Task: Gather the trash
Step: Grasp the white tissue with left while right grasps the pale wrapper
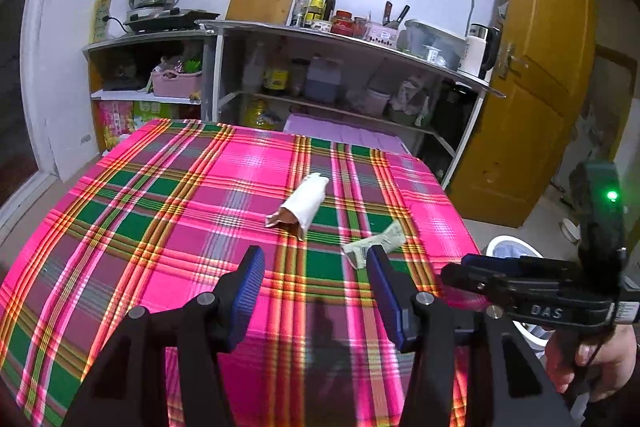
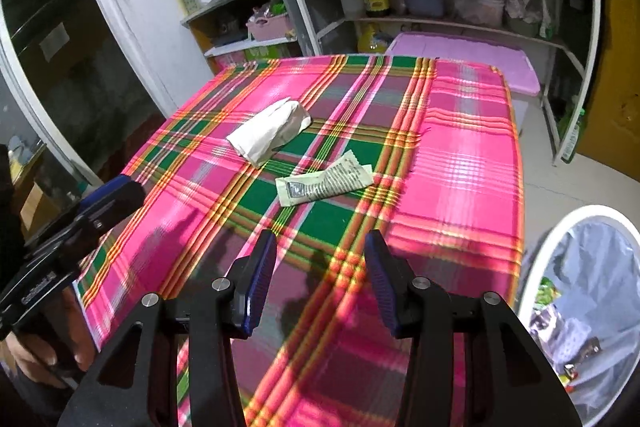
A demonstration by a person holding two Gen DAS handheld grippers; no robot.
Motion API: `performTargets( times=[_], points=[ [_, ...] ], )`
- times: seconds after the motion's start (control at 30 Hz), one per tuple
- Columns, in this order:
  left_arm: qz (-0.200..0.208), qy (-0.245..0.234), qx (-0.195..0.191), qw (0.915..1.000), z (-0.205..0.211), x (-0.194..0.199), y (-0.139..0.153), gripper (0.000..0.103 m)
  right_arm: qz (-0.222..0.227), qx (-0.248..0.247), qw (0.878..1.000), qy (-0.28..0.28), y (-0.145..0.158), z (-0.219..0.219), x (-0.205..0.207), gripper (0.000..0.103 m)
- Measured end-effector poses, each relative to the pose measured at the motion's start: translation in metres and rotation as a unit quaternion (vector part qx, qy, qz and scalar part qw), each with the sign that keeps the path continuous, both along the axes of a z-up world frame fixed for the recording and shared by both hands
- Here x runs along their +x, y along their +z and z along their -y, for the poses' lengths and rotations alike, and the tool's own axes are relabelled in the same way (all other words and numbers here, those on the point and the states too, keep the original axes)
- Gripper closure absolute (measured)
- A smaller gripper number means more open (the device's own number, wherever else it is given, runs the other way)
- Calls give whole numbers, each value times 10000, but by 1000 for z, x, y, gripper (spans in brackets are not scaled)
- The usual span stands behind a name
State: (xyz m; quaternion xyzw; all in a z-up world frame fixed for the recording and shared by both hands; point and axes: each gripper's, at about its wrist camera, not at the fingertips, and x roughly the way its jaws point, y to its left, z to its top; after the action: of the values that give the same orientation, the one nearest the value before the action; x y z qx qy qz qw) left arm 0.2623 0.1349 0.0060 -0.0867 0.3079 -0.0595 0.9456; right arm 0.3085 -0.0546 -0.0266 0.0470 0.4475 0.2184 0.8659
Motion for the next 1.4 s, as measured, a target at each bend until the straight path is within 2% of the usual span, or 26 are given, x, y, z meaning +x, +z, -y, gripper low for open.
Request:
performTargets(
  times=[0.27, 0.53, 0.67, 0.73, 0.9, 1.07, 1.4],
  points=[
    [-27, 14, -83, 10000, -18, 12, -8, 50, -343, 58, 9992, -173, -18, -14, 42, 56],
    [-40, 35, -69, 10000, -28, 24, -10, 50, -585, 67, 9969, -527, -33, -25, 66, 56],
    [-62, 46, -71, 9999, -29, 34, -11, 48, -425, -129, 9970, -629, -34, -32, 70, 56],
    [-85, 32, -64, 9999, -29, 39, -11, 47, -343, -317, 9965, -693, -33, -34, 71, 68],
    [-237, -59, -65, 9997, -25, 58, -15, 47, -253, -332, 9972, -628, -31, -28, 70, 91],
    [-388, -190, 37, 9991, -13, 80, -21, 47, -192, -296, 9978, -557, -28, -11, 62, 96],
    [-776, -424, 641, 9940, 17, 140, -45, 47, -219, 33, 9985, -498, -22, 21, 41, 99]
  ],
)
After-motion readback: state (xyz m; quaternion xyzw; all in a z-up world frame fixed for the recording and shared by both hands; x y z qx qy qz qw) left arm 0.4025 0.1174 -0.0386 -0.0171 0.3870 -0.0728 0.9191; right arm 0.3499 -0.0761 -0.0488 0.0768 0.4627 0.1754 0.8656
